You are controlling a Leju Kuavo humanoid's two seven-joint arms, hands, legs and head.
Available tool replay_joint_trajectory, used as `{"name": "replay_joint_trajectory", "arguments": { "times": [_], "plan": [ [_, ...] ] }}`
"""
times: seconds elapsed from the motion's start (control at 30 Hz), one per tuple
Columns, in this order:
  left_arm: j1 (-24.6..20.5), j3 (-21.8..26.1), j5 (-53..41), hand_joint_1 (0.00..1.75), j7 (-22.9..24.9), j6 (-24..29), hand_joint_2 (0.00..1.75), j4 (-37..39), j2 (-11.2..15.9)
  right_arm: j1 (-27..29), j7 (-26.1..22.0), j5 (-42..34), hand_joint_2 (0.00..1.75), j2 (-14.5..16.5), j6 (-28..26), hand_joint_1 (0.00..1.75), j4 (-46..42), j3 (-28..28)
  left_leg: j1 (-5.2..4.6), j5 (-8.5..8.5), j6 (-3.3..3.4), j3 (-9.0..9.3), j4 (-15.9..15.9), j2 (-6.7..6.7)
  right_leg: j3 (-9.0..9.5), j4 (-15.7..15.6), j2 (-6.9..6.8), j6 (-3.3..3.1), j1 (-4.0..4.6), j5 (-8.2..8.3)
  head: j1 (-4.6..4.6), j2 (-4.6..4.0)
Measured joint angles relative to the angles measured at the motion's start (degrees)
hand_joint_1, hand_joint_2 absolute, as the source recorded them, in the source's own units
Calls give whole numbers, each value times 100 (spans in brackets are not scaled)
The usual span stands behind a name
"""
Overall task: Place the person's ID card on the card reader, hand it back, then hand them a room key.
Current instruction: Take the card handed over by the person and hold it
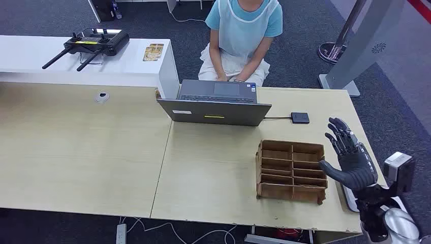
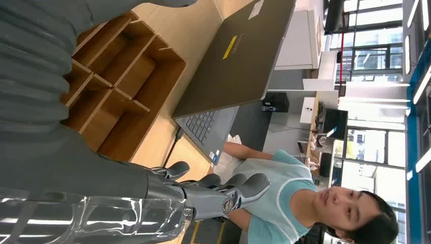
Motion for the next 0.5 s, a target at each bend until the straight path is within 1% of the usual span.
{"name": "replay_joint_trajectory", "arguments": {
  "times": [0.27, 0.5],
  "plan": [
    [-3, -104, -104, 0, 80, 49, 0, 0, -7, -69, 35, -27, 175, -78, 173, 0, 42, 25, 0, 0, 0, 0, 0, 0, 0, 0, 0, 0, 0, 0, 1, -1],
    [-11, -171, -150, 0, 107, 75, 0, 0, -30, -191, 37, 220, 175, -104, 24, 0, 52, 51, 0, 0, 0, 0, 0, 0, 0, 0, 0, 0, 0, 0, 1, -1]
  ]
}}
